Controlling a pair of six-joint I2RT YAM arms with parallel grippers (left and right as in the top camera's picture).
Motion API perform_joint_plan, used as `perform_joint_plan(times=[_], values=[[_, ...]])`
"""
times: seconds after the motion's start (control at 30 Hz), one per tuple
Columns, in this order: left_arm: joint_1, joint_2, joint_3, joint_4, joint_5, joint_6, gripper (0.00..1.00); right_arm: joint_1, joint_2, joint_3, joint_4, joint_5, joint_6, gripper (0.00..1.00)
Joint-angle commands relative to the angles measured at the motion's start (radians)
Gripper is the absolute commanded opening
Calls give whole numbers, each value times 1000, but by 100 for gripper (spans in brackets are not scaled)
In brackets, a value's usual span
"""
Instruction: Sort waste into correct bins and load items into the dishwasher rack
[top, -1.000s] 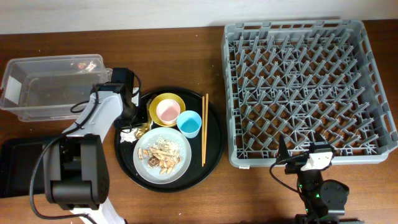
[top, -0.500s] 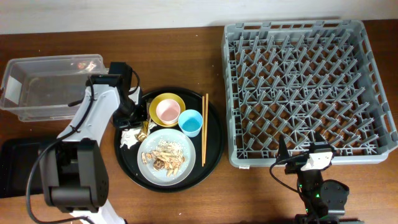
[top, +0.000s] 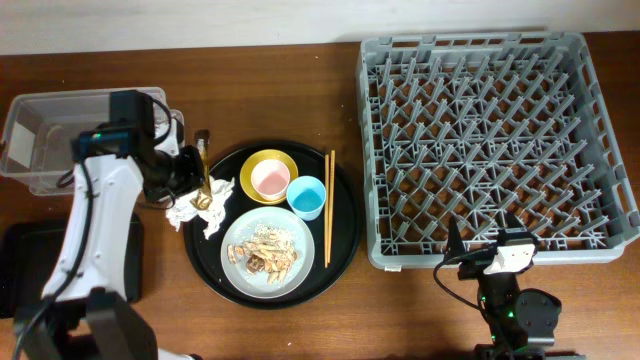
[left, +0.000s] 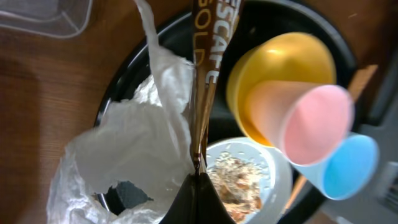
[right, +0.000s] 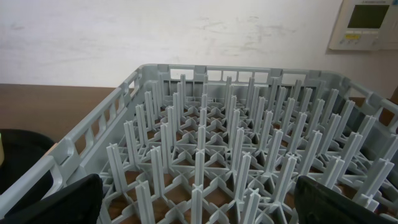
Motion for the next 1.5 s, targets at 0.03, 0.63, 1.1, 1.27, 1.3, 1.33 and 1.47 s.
perform_joint_plan(times=[0.03, 0.63, 1.1, 1.27, 1.3, 1.33, 1.47], values=[[38, -92, 18, 84, 156, -14, 1, -6, -7, -7, -2, -2, 4, 98], [271, -43, 9, 598, -212, -384, 1, -6, -7, -7, -2, -2, 4, 99], [276, 0, 9, 616, 128, -370, 44, -6, -7, -7, -2, -2, 4, 98], [230, -150, 9, 308, 465, -40, 46, -6, -7, -7, -2, -2, 4, 98], [206, -166, 9, 243, 436, -1, 46, -6, -7, -7, -2, -2, 4, 98], [161, -180, 9, 154, 341, 4, 46, -6, -7, -7, -2, -2, 4, 98], [-77, -147, -5, -3, -55, -6, 47, -6, -7, -7, -2, -2, 4, 98]])
